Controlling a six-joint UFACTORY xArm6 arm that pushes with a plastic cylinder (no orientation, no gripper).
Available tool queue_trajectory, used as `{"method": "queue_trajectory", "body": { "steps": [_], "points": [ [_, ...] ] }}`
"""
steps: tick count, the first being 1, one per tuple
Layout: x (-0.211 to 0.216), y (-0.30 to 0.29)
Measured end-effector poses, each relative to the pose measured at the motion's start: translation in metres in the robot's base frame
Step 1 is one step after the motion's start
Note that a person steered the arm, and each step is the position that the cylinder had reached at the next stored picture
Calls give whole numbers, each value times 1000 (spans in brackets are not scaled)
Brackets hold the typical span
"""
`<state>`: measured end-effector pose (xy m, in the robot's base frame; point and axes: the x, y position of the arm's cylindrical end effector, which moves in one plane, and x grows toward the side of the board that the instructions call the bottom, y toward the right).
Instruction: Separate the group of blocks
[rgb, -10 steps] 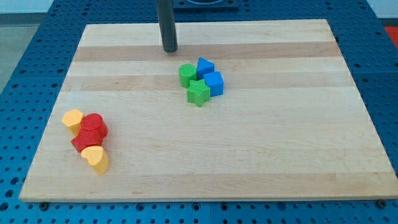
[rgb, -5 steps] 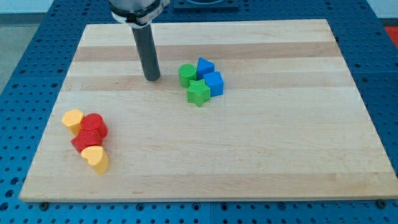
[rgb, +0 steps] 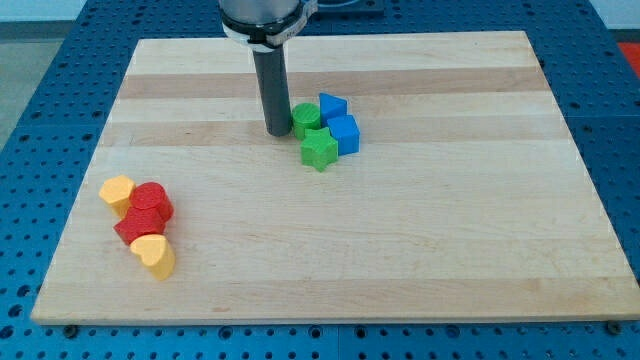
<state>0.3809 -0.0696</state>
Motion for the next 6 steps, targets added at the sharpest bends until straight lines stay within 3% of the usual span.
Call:
{"method": "queue_trajectory", "body": {
  "steps": [4,6],
  "points": [
    [0,20],
    [61,1]
  ]
}}
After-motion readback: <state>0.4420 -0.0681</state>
